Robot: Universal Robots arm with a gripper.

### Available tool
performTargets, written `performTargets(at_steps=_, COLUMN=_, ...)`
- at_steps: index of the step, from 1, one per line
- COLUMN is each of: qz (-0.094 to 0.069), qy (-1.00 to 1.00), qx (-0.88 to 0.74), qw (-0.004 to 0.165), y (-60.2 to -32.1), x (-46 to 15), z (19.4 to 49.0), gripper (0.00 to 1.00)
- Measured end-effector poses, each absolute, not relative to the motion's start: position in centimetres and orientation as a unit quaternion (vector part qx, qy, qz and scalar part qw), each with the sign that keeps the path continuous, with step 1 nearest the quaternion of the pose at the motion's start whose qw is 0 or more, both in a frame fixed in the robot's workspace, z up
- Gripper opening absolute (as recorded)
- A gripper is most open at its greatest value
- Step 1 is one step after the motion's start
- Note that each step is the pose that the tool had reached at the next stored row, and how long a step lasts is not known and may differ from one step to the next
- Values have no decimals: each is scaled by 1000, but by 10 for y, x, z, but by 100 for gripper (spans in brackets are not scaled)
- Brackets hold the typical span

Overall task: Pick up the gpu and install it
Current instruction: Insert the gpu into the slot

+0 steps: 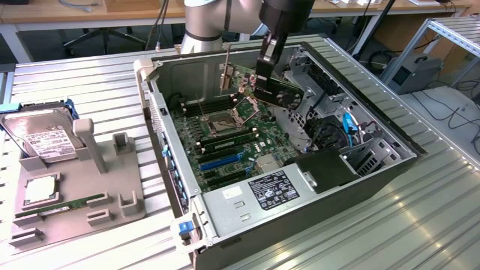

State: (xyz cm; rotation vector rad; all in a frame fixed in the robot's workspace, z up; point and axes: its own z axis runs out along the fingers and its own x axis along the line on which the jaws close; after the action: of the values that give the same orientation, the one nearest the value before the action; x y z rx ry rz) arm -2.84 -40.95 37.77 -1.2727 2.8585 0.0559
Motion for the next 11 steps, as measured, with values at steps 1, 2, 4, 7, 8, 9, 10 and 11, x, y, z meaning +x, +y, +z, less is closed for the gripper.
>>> performTargets(at_steps=1, qz=18, qy=913, qx=-408, qw=6, y=-410, x=-28, z=378, gripper=27)
performTargets(at_steps=2, qz=18, qy=913, qx=-408, qw=6, y=-410, x=-28, z=378, gripper=27)
performTargets(at_steps=4, qz=18, qy=912, qx=-410, qw=6, y=-410, x=-28, z=378, gripper=27)
performTargets(at_steps=7, qz=18, qy=910, qx=-414, qw=6, y=-410, x=-28, z=378, gripper=27)
performTargets(at_steps=8, qz=18, qy=909, qx=-416, qw=6, y=-410, x=-28, z=378, gripper=27)
performTargets(at_steps=9, qz=18, qy=909, qx=-417, qw=6, y=-410, x=-28, z=378, gripper=27)
performTargets(at_steps=10, qz=18, qy=908, qx=-418, qw=6, y=-410, x=-28, z=378, gripper=27)
performTargets(at_steps=11, qz=18, qy=908, qx=-419, qw=6, y=-410, x=-28, z=378, gripper=27)
